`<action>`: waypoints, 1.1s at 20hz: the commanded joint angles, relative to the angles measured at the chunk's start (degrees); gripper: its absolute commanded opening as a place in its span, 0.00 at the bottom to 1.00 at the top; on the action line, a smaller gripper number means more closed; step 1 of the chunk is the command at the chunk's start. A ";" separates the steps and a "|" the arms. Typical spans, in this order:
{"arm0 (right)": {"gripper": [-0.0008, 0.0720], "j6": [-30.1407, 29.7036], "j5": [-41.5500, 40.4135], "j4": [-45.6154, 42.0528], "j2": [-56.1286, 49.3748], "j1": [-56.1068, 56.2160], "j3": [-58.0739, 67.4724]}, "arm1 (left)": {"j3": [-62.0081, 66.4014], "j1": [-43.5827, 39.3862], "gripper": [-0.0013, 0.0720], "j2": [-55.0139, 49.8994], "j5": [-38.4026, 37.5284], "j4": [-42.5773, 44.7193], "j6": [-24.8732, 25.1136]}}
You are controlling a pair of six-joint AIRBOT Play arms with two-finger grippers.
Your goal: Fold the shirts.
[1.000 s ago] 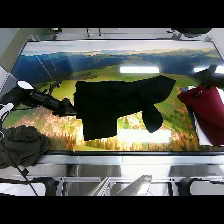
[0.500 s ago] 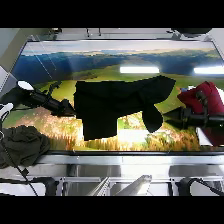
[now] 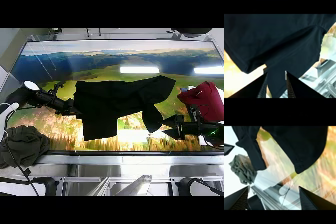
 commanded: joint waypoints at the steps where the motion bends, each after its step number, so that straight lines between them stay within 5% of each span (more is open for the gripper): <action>1: 0.98 0.85 -0.33 -0.66 -0.17 0.04 -0.17 | 0.00 -0.35 0.35 -0.17 0.59 0.09 0.09; 8: 0.97 2.56 -6.08 -5.90 -0.24 2.75 -1.18 | 0.00 -0.96 0.35 -0.17 2.16 2.60 0.07; 15: 0.97 2.47 -20.85 3.54 -4.98 15.85 -0.92 | 0.00 -2.91 0.35 -2.62 3.91 2.56 0.00; 16: 0.88 1.42 -21.05 5.53 -5.38 15.91 -0.79 | 0.00 -2.91 0.35 -3.26 3.96 2.49 -0.11; 18: 0.06 -1.73 -20.15 8.39 -5.14 15.72 -0.50 | 0.00 -2.91 0.35 -4.15 3.93 1.49 -0.09; 20: 0.04 -1.97 -18.75 8.85 -4.74 15.63 0.26 | 0.22 -2.91 0.27 -4.15 3.93 -1.84 0.13; 21: 0.04 -2.03 -17.84 8.85 -4.35 15.63 0.72 | 0.96 -2.91 0.02 -4.13 3.69 -2.54 0.92; 22: 0.04 -1.99 -16.87 8.87 -3.58 15.63 1.27 | 2.08 -2.91 0.03 -4.13 3.10 -2.93 1.05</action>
